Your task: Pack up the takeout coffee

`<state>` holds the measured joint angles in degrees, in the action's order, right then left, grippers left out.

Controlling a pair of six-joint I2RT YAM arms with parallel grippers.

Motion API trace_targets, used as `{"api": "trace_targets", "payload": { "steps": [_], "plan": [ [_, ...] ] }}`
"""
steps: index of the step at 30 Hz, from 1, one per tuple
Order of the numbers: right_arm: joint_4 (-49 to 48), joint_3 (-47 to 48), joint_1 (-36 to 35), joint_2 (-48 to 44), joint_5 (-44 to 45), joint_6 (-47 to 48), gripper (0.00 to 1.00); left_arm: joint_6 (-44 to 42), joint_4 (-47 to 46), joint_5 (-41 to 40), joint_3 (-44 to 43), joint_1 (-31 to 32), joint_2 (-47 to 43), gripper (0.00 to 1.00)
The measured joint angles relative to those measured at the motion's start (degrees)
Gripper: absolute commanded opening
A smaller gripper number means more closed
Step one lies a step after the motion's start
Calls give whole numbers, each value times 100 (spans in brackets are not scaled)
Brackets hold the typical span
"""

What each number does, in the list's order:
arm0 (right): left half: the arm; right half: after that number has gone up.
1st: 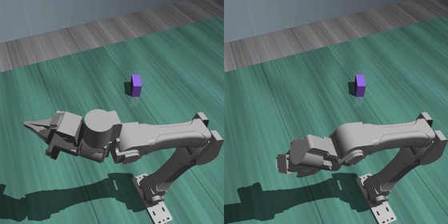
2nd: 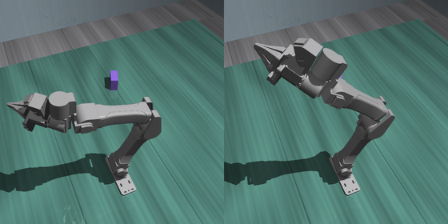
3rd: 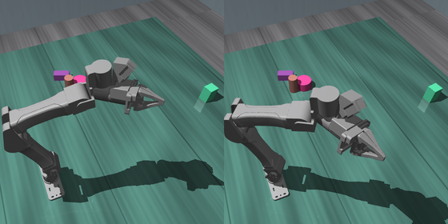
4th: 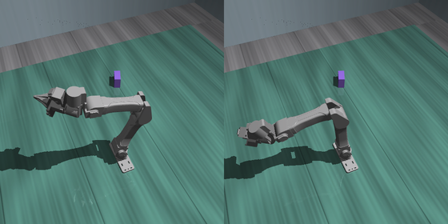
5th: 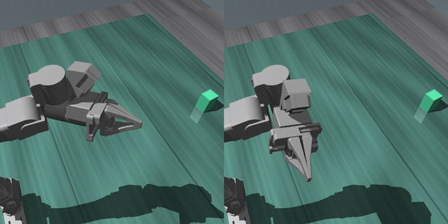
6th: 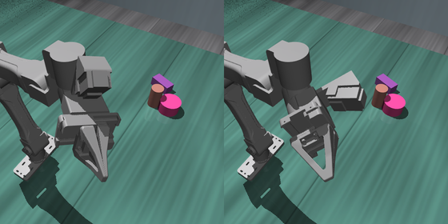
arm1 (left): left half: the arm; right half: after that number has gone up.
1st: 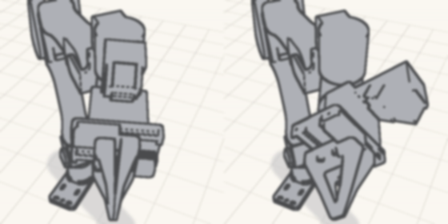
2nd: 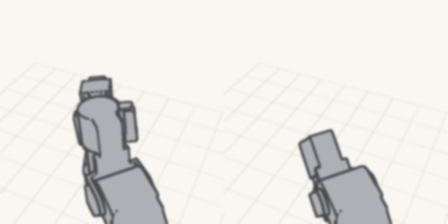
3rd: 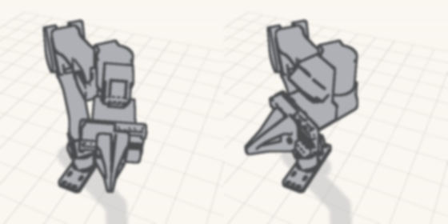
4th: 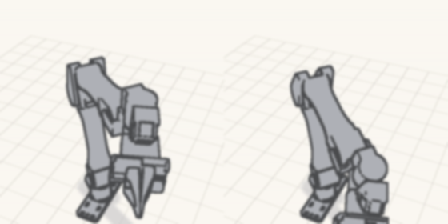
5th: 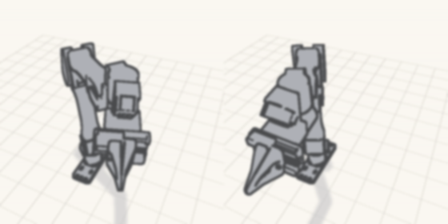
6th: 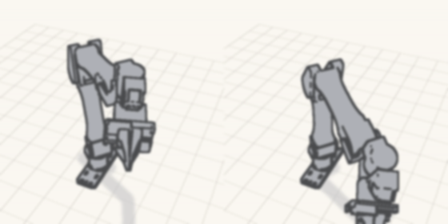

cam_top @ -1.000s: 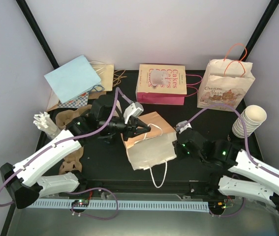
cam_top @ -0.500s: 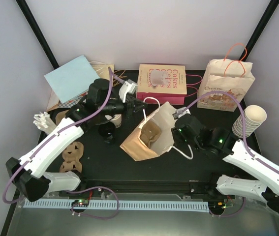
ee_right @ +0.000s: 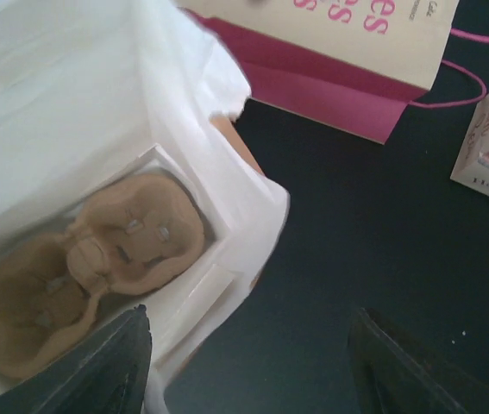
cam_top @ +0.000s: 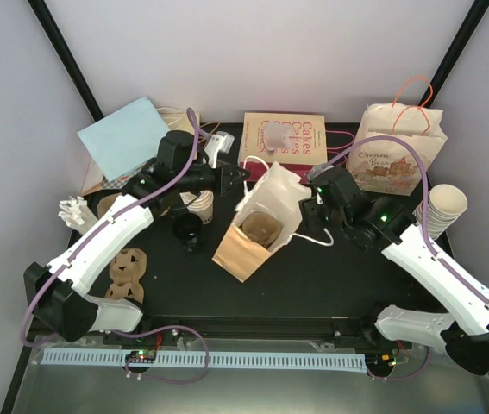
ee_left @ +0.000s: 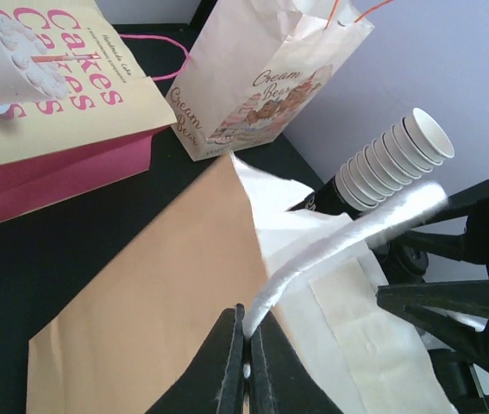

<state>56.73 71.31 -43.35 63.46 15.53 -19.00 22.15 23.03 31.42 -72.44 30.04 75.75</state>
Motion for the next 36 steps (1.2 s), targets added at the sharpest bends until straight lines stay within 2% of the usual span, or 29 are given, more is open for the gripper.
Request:
{"api": "trace_targets", "payload": {
  "steps": [11, 16, 20, 25, 31, 34, 36],
  "plan": [
    [343, 697, 50, 428, 267, -348, 64, 57, -57, -24, 37, -44, -157, 2],
    [730, 1414, 70, 874, 341, -988, 57, 59, -70, -20, 46, -46, -339, 1],
    [1060, 1862, 70, 1360, 339, -1613, 55, 61, -79, -20, 61, -46, -382, 1],
    [1303, 1965, 70, 1716, 234, -2223, 46, 63, -85, -17, 94, -46, -382, 2],
    [1309, 1963, 70, 1729, 170, -2634, 39, 63, -85, -17, 151, -46, -389, 4],
    [1290, 1939, 70, 1729, 101, -2708, 24, 63, -85, -17, 168, -48, -422, 7],
    [1266, 1891, 70, 1729, 72, -2767, 8, 63, -90, -17, 168, -52, -442, 14]
  ]
}}
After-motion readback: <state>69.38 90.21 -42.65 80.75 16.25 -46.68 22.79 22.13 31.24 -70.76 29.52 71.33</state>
